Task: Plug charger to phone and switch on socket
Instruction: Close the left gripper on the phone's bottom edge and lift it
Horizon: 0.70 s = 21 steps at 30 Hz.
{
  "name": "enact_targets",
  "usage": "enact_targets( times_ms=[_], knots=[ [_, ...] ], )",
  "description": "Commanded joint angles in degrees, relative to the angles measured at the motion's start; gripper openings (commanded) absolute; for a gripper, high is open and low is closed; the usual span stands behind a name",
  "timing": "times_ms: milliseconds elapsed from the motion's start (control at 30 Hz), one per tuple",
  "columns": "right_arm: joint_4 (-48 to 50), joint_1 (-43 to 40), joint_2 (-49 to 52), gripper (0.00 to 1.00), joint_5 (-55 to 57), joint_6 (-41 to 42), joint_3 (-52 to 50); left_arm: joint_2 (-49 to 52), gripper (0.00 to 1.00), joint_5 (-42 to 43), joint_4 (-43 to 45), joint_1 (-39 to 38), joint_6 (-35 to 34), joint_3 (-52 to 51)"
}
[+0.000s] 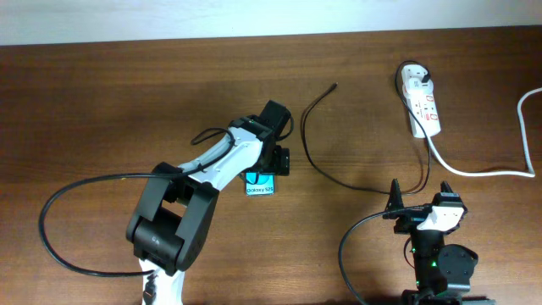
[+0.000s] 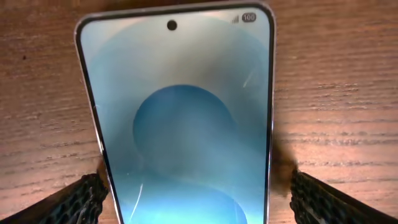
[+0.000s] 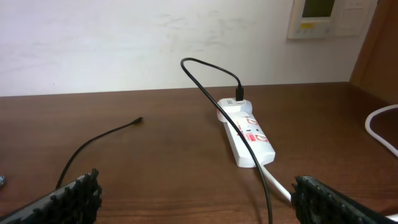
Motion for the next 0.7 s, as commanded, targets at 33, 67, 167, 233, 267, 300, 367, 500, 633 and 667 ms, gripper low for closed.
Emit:
enact_targets(
  times_ms=[33,67,167,233,267,300,367,500,633,667],
  knots=[
    [-0.33,0.26,-0.44,0.98,0.46,0.44,-0.28,3.17,0.99,2.12,1.27,0.15,-1.14,-2.54],
    [-0.33,0.26,-0.44,0.98,0.48,0.44,-0.28,3.21,0.99,1.92,1.31,0.15,-2.47,-2.54],
    [-0.33,0.26,-0.44,0.98,0.46,0.44,-0.28,3.21,0.98,1.49,2.05,0.15,-3.13,-2.54],
    [-0.33,0.26,-0.44,0.98,0.46,0.44,-0.28,3.21,0.90,1.53,1.75,0.15,-3.10,-2.56],
    [-0.33,0.26,-0.44,0.98,0.46,0.44,-0.28,3.21,0.85,1.53,1.40,0.15,-3.13,-2.58],
    [-0.33,0.26,-0.44,0.98,0.46,0.44,-0.28,3.21,0.83,1.51,1.05,0.15,-3.10,-2.60],
    [-0.33,0.26,-0.44,0.98,0.46,0.44,-0.28,3.21,0.83,1.53,0.24,0.15,-3.10,-2.64],
    [-0.33,0.26,-0.44,0.98,0.46,0.44,-0.28,3.21,0.97,1.57,-1.88,0.15,-3.04,-2.69],
    [-0.33,0.26,-0.44,0.98,0.48,0.44,-0.28,3.21,0.76,1.55,-2.64,0.15,-3.06,-2.69],
    [-0.33,0.26,-0.44,0.98,0.46,0.44,-0.28,3.21,0.70,1.55,-2.62,0.15,-3.08,-2.69]
  ],
)
